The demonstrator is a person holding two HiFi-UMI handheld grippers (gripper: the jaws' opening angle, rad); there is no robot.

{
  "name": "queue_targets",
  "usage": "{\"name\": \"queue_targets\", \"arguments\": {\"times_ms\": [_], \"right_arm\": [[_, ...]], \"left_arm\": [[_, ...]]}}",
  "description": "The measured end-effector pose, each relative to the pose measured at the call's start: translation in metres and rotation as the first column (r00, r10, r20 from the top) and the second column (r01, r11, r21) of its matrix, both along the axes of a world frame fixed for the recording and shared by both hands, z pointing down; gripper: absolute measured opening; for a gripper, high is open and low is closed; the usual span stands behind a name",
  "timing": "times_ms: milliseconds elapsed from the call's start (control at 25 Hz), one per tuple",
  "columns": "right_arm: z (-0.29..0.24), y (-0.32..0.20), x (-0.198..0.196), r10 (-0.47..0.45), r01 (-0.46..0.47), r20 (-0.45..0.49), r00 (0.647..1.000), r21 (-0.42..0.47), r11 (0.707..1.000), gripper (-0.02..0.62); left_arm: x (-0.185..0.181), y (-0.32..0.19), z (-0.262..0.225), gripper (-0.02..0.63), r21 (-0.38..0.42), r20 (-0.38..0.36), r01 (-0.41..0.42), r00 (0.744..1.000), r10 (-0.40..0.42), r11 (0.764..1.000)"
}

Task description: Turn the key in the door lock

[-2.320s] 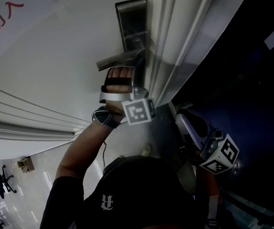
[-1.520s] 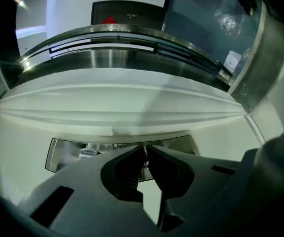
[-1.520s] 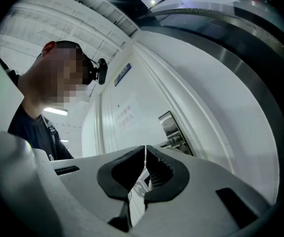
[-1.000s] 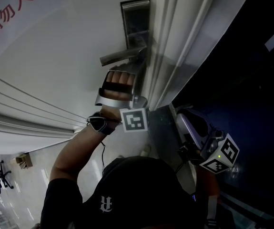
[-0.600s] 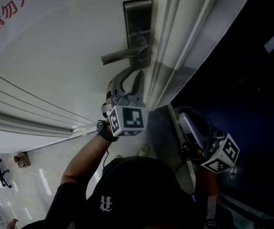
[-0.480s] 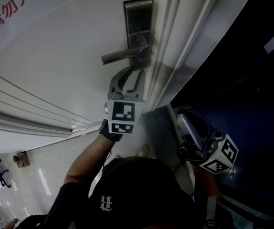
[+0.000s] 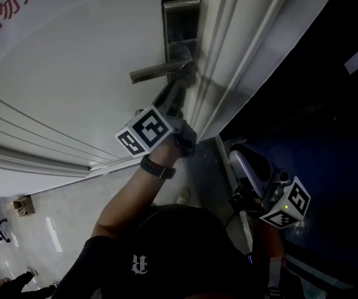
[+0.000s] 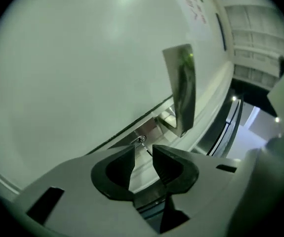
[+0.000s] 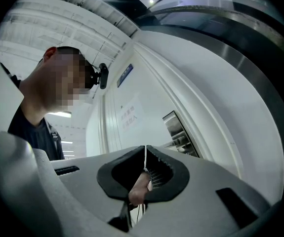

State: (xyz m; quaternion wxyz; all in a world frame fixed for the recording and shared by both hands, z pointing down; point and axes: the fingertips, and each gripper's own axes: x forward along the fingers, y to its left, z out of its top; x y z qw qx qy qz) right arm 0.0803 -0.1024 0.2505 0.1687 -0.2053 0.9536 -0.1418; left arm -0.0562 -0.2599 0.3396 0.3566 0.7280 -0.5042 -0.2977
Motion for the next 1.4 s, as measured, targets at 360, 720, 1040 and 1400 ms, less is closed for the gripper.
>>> {"name": "queue_targets", "arguments": {"times_ms": [360, 720, 1040, 1400], "right_arm": [[0.003, -0.006, 0.008, -0.006, 0.007, 0.018, 1.0, -0.033, 0.999, 0.017], [0.004, -0.012, 0.01, -0.031, 0.034, 0.045, 0.998, -0.068, 0.997, 0.016], [0.008, -0.02, 0.013, -0.038, 0.043, 0.059, 0.998, -0.097, 0.994, 0.017], [0.012, -0.025, 0.009, -0.056, 0.062, 0.058, 0.997, -0.099, 0.993, 0.017]], "left_arm": [[0.011, -0.019, -0.001, 0.096, -0.011, -0.187, -0.009, 0.982, 0.006, 1.0], [0.009, -0.025, -0.004, 0.075, 0.018, -0.203, 0.067, 0.977, -0.062, 0.998], [0.01, -0.022, -0.006, 0.066, 0.011, -0.206, 0.057, 0.977, -0.054, 0.998], [0.013, -0.017, 0.0, 0.066, 0.007, -0.213, 0.037, 0.976, -0.035, 0.999]]}}
